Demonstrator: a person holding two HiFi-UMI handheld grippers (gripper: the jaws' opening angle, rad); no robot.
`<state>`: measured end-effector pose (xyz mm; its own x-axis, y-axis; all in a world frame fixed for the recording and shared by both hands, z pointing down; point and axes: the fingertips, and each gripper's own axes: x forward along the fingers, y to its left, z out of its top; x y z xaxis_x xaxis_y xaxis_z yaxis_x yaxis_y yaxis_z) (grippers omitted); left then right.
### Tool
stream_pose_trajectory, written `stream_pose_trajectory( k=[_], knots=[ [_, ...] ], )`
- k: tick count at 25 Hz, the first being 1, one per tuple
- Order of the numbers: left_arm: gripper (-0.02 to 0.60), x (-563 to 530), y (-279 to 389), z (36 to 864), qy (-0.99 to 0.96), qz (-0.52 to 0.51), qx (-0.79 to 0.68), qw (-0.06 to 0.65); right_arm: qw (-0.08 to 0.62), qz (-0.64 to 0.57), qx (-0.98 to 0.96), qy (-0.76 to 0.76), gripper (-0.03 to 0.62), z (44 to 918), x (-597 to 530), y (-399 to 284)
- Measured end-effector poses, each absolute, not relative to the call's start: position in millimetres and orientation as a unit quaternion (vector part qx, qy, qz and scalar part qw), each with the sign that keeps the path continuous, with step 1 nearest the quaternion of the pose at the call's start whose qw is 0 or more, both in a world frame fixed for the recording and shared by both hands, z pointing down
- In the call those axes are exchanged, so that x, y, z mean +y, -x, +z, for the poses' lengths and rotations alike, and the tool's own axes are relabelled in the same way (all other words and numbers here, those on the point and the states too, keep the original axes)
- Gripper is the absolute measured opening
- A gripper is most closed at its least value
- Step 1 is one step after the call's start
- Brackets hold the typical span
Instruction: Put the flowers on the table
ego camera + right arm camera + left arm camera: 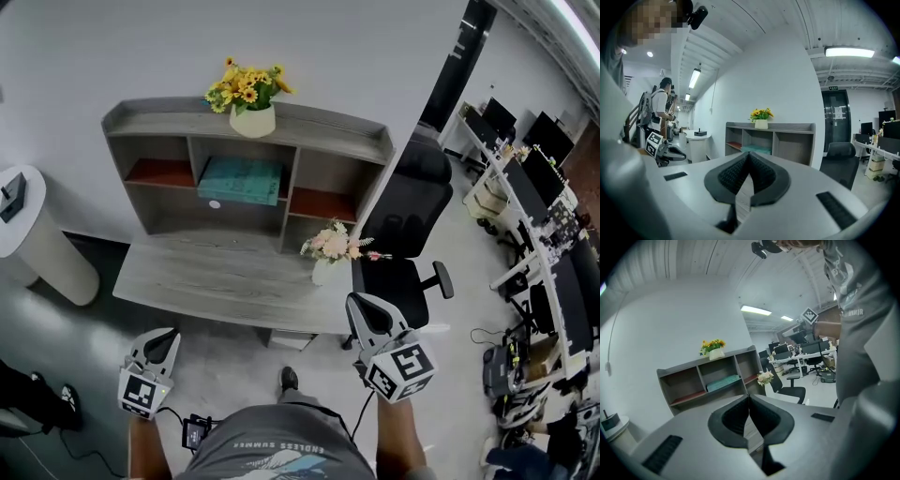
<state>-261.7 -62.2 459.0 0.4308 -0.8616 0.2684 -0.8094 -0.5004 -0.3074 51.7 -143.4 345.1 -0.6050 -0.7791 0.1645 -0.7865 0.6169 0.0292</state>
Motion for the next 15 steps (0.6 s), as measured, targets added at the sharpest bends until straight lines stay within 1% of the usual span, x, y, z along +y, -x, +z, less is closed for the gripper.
stream_pose_trajectory(
  k=[15],
  knots=[
    [0.017,-56.6,251.2,463.6,0.843,-0.201,0.494,0.065,0.086,0.03,-0.895,-0.437,0.026,351.1,-136.1,-64.1]
  ],
)
